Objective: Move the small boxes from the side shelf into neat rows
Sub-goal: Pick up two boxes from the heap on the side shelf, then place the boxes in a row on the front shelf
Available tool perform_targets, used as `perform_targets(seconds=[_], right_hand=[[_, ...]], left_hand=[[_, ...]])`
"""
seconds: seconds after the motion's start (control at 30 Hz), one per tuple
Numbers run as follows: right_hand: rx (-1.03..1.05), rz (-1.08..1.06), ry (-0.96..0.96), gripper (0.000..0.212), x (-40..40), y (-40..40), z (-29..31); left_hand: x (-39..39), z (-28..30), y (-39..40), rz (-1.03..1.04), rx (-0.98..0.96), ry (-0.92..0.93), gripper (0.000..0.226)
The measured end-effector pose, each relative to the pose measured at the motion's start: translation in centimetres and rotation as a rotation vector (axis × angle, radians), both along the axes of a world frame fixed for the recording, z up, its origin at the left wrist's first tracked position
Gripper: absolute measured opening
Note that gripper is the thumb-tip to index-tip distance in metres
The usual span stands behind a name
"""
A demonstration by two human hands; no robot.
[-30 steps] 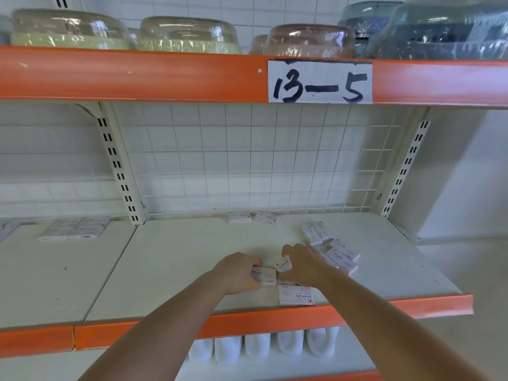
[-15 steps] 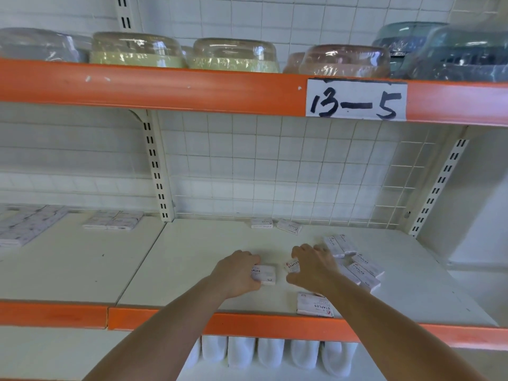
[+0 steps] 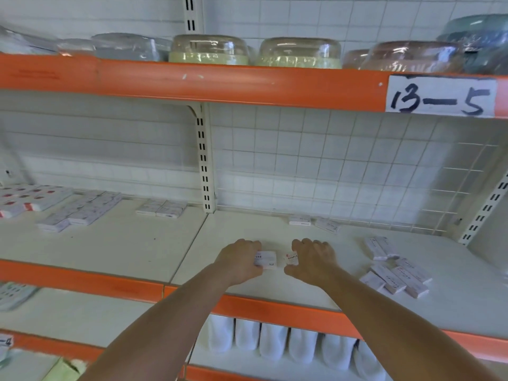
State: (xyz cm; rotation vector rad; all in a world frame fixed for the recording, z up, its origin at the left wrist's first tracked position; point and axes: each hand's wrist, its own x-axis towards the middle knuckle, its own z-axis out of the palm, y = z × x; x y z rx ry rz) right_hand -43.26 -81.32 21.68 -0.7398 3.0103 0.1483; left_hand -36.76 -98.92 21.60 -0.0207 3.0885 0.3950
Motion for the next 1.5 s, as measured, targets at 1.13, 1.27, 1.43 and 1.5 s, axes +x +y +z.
perform_targets(seconds=[1.13,1.27,1.43,1.5], right_hand=[[0.023,0.002,0.084,0.047,6.1,-25.8,1.1],[0.033,0.022,0.104,0.047,5.7,-27.2,1.0],[0.024,0.074,0.107,0.045,4.9,-28.4,0.6],[0.021,0.097,0.113,0.046,4.4,-28.6,0.5]], left_hand=[[5.0,1.2,-26.2,-0.091,-0.029,-0.026,0.034],[4.7,0.9,-27.1,-0.053,-0.007,-0.05,0.038],[4.0,0.4,-27.9,0.001,0.012,-0.057,0.038],[3.8,0.3,-28.1,0.026,0.02,-0.062,0.039]])
